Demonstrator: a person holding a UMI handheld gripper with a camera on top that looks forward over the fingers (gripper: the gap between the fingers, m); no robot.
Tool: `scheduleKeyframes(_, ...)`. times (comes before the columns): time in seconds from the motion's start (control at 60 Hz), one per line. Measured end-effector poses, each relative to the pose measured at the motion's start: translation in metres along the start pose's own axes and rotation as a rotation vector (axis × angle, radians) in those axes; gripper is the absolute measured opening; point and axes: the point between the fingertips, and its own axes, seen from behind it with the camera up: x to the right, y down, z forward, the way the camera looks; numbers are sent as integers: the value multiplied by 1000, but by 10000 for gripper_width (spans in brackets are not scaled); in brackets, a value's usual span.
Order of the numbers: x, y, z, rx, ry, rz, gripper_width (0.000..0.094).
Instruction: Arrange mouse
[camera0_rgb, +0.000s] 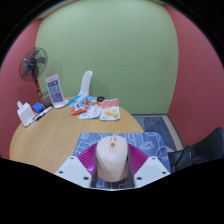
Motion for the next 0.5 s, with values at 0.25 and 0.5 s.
scheduleKeyframes(0.25,17,46,26,-105,-13,-3,530)
scheduleKeyframes(0.5,11,31,-20,-66,31,-52,849)
